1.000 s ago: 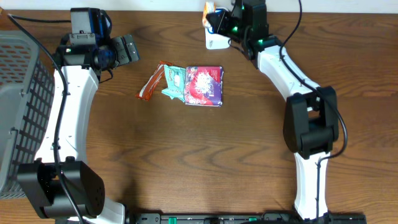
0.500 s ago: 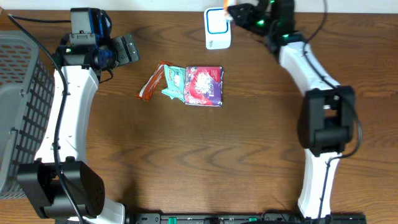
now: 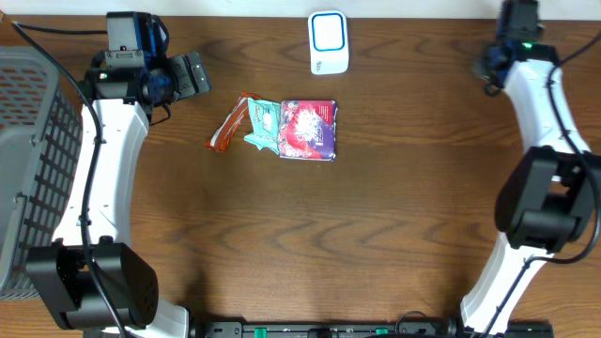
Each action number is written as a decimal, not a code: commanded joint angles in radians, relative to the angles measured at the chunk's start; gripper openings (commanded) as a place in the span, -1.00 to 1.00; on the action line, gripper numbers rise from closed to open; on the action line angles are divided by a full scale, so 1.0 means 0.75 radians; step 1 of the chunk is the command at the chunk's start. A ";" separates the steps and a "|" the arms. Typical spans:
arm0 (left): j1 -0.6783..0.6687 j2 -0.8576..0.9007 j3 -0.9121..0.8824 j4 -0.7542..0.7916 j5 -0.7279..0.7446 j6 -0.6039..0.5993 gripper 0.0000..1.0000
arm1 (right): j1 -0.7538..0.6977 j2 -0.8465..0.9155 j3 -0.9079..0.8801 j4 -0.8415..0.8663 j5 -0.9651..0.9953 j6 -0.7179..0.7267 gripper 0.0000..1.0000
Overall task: Scan the item barcode
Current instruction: 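Carry the orange box right and drop it at the table's right edge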
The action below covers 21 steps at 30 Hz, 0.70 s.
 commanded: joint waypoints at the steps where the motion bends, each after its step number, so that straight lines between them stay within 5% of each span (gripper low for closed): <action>1: 0.002 0.012 -0.003 -0.001 -0.011 0.007 0.96 | -0.106 0.012 -0.006 -0.011 0.119 -0.140 -0.98; 5: 0.002 0.012 -0.003 -0.001 -0.011 0.007 0.95 | -0.202 0.017 -0.006 -0.010 0.018 -0.140 -0.81; 8: 0.002 0.012 -0.003 -0.001 -0.011 0.007 0.96 | -0.256 0.021 -0.014 -0.019 -0.087 -0.129 0.41; 10: 0.002 0.012 -0.003 -0.001 -0.012 0.007 0.96 | -0.278 0.024 -0.014 -0.015 -0.190 -0.126 0.77; 21: 0.002 0.012 -0.003 -0.001 -0.011 0.007 0.96 | -0.199 0.027 -0.015 -0.123 -0.871 -0.132 0.96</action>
